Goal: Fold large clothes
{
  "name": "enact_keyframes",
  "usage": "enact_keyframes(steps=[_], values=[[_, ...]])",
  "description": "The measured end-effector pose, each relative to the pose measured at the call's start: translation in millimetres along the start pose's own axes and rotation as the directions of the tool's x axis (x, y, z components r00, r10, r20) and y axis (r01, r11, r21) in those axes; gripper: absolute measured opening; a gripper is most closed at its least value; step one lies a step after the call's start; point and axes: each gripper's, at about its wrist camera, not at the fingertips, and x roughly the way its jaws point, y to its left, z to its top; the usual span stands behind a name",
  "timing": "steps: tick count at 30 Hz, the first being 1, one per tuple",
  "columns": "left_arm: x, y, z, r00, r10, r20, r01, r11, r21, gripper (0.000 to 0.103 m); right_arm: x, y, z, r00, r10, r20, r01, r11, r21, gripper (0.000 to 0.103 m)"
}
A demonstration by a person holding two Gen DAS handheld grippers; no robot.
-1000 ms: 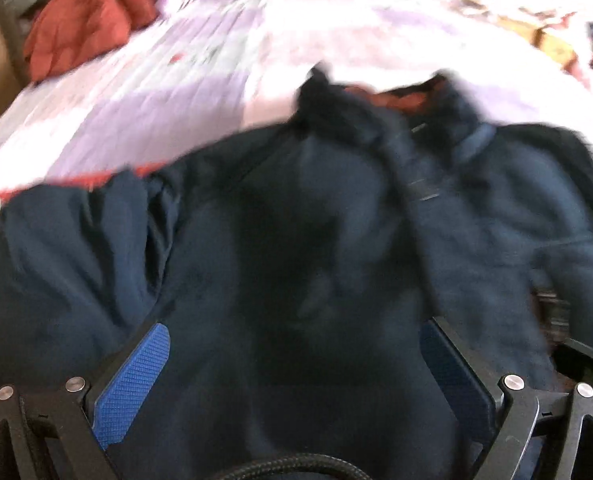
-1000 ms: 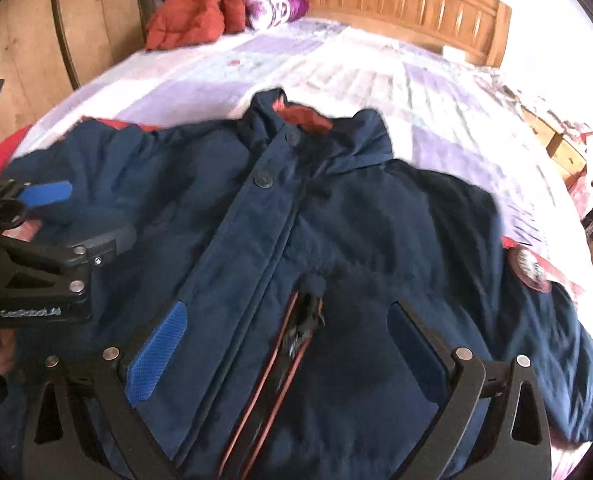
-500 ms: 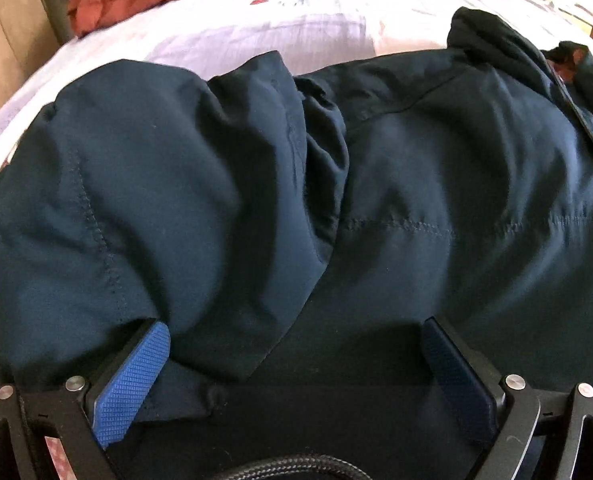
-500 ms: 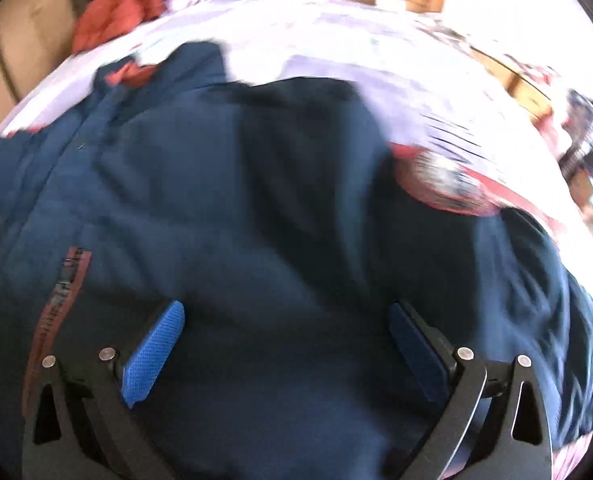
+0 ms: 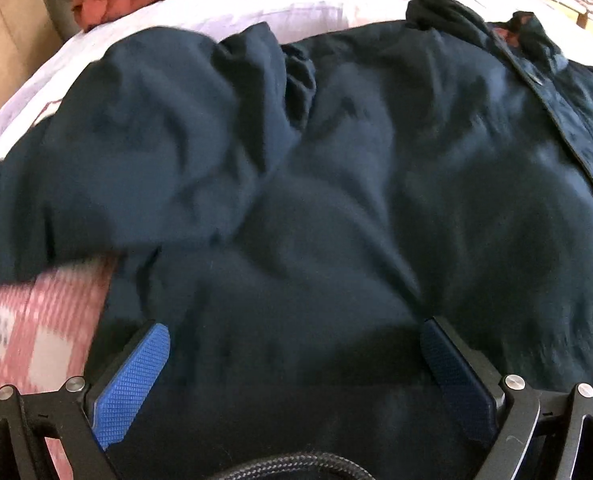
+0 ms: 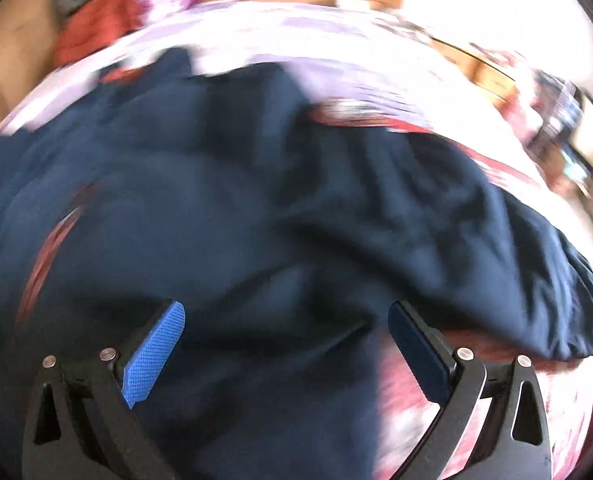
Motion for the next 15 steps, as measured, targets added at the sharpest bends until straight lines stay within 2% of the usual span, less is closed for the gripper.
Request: enact_keyframes(steps=[1,2,3,5,6,8,10,14,15], values=[[-3,3,-7,1.000,0.004,0.007,-0.004,1.000,0.006,0.103,-5,12,-12,1.000,0.020,-0.006,-0.021,0.998,-0.059,0.103],[-5,9,-15,1.000,0.015,0.006,-0.015,1.000,0.009,0.103,-6,22,-22,1.000,0.006,-0.007,-0.007,0.994,-0.111,0.103],[-6,16,-20,1.000,0.021,0.002,-0.021,1.000,0.001,0.103,-8,20,-32,1.000,-0.015,-0.002,0.015,0.993,-0.115,0.103],[-7,40,-25,0.999,0.044,-0.004,-0.044,0.998,-0.041,0.103,-10,1,-39,1.000,-0.028,-0.011,0.028,0.999,-0.016,0.103],[-7,46,-26,0.998,0.057,-0.008,-0.057,0.997,-0.048,0.103,-10,-16,-43,0.997,-0.068,-0.026,0.069,0.996,0.052,0.103],[-6,62,-29,0.997,0.076,-0.021,-0.077,0.995,-0.064,0.103,-12,-41,-55,0.996,-0.082,-0.045,0.088,0.983,0.158,0.103],[-8,73,-34,0.996,0.088,-0.028,-0.090,0.993,-0.078,0.103,-18,-48,-64,0.994,-0.097,-0.051,0.104,0.979,0.173,0.103],[-18,88,-43,0.991,0.130,-0.036,-0.133,0.987,-0.095,0.103,-27,-35,-79,0.989,-0.137,-0.055,0.145,0.977,0.159,0.103],[-19,89,-46,0.990,0.137,-0.043,-0.141,0.985,-0.098,0.103,-32,-45,-82,0.987,-0.147,-0.059,0.155,0.974,0.166,0.103]])
